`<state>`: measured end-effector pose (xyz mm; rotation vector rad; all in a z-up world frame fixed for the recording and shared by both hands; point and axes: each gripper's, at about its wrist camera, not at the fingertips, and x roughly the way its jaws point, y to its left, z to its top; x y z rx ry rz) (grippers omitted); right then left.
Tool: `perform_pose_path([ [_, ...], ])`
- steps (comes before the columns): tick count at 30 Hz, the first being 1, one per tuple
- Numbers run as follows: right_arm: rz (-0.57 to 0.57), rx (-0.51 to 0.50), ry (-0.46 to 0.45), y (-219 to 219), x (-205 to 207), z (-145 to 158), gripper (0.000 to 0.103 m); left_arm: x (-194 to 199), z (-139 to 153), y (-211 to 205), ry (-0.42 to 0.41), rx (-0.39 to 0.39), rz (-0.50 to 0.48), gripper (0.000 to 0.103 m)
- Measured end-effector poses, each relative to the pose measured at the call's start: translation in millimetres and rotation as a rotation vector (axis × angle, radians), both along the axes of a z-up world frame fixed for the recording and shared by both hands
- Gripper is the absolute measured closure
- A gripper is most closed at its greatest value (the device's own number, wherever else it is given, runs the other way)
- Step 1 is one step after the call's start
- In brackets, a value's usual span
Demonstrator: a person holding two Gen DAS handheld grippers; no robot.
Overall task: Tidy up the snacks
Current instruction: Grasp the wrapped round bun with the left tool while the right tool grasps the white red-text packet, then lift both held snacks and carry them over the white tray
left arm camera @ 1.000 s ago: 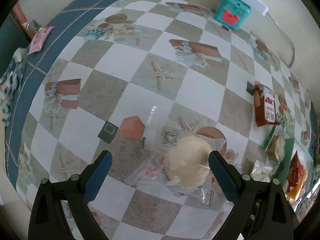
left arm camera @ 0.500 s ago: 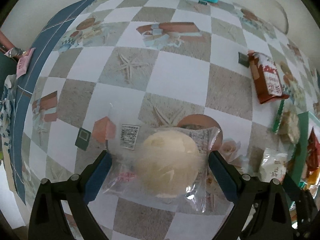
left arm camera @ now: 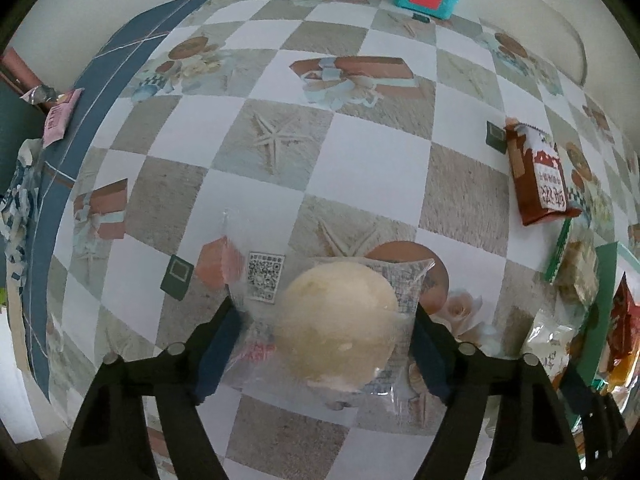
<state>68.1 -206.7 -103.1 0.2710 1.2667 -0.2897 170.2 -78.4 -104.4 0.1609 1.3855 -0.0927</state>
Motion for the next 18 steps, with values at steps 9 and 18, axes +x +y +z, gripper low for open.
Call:
perform_pose_path([
  [9, -0.006, 0.007, -0.042, -7, -5, 19, 0.048, -6, 20, 14, -0.042, -0.041, 0.025, 0.027],
  [18, -0.019, -0.013, -0.140, -9, -16, 60, 0.048, -12, 71, 28, -0.145, -0.105, 0.047, 0.027],
])
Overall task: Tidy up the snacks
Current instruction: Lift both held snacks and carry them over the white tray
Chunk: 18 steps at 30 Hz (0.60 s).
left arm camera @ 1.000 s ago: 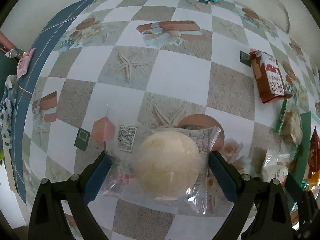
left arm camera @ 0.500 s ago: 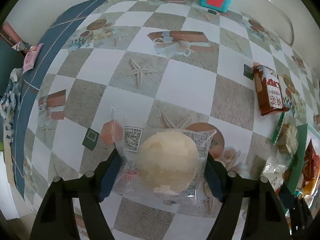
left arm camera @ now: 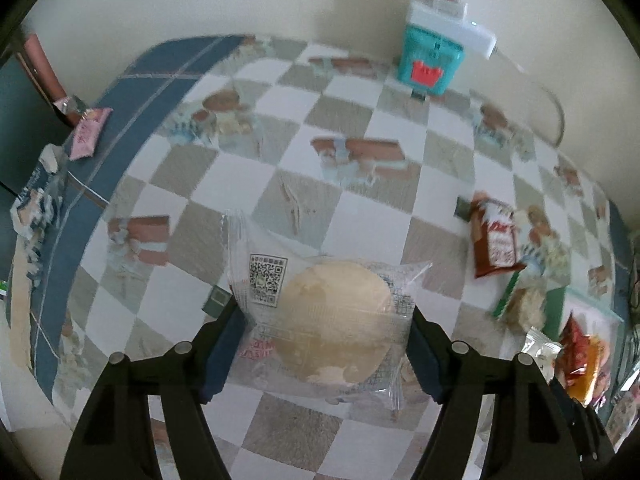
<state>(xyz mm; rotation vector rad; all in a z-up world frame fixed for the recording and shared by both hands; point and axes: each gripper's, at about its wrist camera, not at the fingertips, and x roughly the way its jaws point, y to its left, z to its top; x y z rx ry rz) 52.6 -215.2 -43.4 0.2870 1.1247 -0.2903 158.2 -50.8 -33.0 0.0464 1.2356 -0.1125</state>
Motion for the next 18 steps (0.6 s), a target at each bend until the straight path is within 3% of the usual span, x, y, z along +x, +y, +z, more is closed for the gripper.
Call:
perform_pose_path([
  [5, -0.026, -0.003, -0.057, -4, -5, 21, 0.048, 0, 20, 1, -0.015, -0.115, -0.004, 0.027],
  [18, -0.182, -0.062, -0.116, -45, -37, 54, 0.048, -22, 70, -23, -0.137, -0.171, -0.062, 0.027],
])
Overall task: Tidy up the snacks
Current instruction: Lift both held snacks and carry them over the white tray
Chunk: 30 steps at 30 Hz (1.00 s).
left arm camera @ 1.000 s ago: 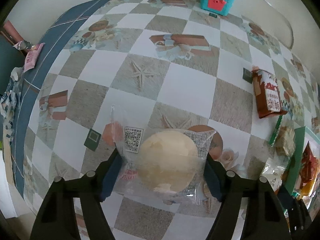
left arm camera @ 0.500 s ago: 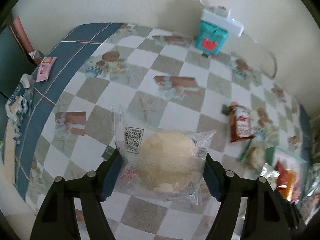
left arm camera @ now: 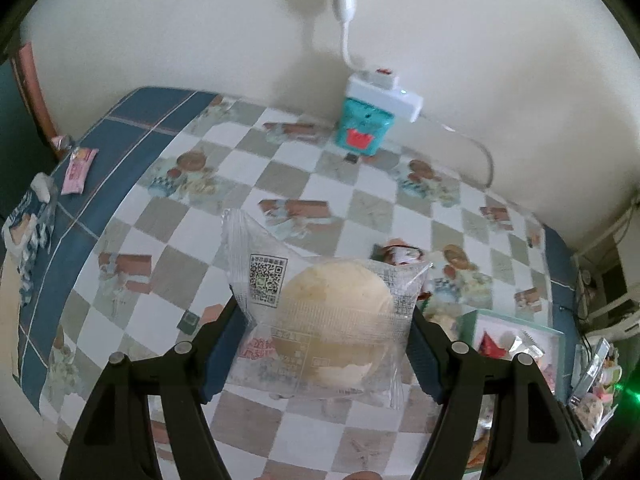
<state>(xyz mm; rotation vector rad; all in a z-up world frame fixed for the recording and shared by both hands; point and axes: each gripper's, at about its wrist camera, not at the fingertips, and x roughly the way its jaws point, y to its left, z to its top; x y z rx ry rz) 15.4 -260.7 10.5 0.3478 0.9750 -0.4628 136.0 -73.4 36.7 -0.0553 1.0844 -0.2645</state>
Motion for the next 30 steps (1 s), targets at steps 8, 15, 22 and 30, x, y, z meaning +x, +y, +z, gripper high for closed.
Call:
perform_pose_path([
  [8, -0.153, 0.039, -0.027, -44, -35, 5, 0.048, -23, 17, -45, -0.046, -0.028, -0.140, 0.027],
  [15, -0.288, 0.046, -0.003, -83, -65, 3, 0.048, -50, 15, -91, -0.042, -0.039, -0.261, 0.027],
  [22, -0.421, 0.067, -0.002, -116, -95, 0, 0.048, -80, 8, -139, -0.057, -0.009, -0.381, 0.027],
  [30, -0.518, 0.085, 0.021, -141, -120, -11, 0.048, -99, -7, -178, -0.047, 0.010, -0.469, 0.027],
])
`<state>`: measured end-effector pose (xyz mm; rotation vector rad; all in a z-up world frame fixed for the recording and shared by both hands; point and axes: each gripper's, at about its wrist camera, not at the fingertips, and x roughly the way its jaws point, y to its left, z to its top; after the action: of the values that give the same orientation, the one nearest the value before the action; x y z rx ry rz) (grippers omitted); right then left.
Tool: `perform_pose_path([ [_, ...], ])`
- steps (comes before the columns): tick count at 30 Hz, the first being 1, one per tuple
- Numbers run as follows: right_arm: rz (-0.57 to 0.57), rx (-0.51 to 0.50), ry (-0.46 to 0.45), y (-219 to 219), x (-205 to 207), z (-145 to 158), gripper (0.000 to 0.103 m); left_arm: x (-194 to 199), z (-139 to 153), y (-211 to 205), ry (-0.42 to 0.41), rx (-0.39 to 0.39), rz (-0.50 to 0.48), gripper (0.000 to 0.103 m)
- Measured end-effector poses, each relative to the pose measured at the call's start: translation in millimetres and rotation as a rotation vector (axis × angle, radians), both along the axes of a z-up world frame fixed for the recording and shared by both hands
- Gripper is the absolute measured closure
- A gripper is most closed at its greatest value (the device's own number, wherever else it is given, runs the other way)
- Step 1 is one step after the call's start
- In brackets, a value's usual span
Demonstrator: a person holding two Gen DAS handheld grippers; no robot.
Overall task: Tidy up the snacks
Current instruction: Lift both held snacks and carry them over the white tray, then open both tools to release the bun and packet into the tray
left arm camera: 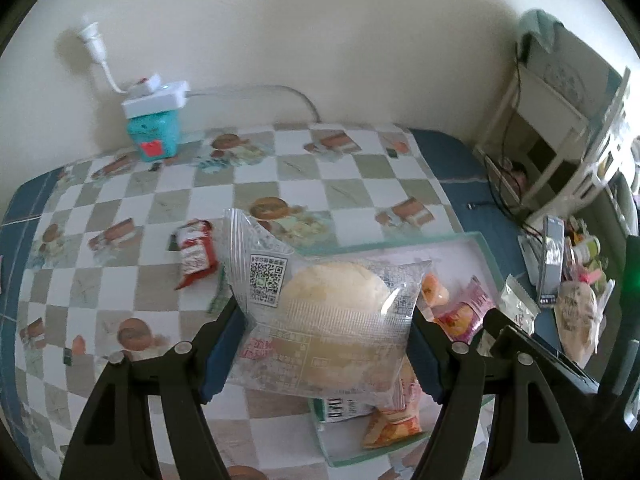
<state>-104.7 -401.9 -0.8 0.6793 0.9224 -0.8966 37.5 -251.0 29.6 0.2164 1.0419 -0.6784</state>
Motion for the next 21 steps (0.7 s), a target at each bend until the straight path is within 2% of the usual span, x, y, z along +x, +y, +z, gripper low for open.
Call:
perform_pose_path([
  [10, -0.050, 0.036, 0.050, -14, -10, -18, 0.048, -11, -24, -36, 0.035, 0.015, -0.058, 0.027],
  [21, -0.047, 0.089, 0.130, -20, -6, -45, 0.048, -11, -38, -48, 0.019, 0.030, -0.069, 0.027],
])
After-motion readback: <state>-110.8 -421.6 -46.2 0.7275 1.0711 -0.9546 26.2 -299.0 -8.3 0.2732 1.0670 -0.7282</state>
